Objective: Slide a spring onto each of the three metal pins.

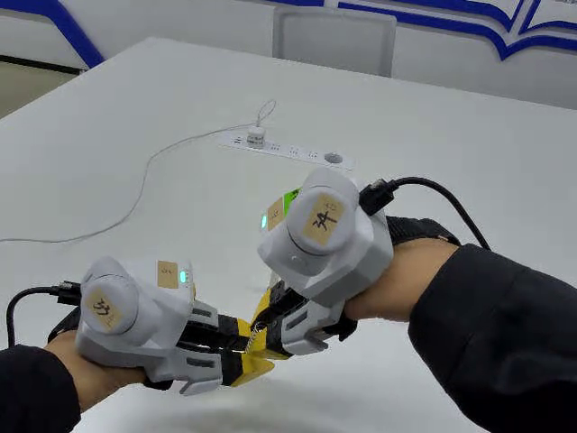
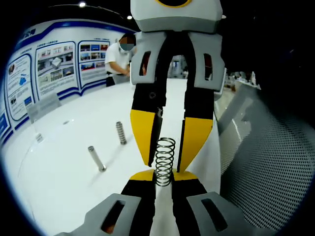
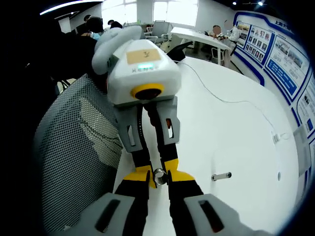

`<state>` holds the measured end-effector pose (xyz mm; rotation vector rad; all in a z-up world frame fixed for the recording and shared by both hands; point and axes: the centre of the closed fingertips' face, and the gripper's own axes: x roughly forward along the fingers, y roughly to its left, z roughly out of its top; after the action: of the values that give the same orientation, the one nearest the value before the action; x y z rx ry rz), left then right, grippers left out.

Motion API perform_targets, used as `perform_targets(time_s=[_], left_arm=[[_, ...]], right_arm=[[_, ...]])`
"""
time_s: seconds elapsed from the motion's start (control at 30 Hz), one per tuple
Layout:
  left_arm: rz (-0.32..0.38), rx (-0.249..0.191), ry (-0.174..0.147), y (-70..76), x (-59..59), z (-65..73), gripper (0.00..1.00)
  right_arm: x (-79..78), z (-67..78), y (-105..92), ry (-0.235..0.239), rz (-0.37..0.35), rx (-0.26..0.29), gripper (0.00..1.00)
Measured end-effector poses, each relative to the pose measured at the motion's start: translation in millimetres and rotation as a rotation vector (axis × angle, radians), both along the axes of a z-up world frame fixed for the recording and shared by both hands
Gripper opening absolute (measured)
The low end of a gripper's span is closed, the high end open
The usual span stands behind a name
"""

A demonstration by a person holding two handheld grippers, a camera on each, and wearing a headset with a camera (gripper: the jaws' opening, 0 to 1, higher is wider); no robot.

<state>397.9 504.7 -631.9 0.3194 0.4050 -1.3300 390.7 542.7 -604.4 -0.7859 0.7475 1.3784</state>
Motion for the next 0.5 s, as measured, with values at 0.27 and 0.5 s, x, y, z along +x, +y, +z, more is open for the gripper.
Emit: perform_targets(time_s=[0.27,0.5], left_arm=[[0.002,0.001,0.003,0.1,0.6,-1.0,0.11],[0.016,-0.003,0.000,1.7,2.5,0.4,0.11]], right_arm=[[3.3,3.2,-3.9,-0.018,-0.014,0.005,0.15],[2.9,3.3,-1.4,-0.016,-0.018,0.009,0.12]])
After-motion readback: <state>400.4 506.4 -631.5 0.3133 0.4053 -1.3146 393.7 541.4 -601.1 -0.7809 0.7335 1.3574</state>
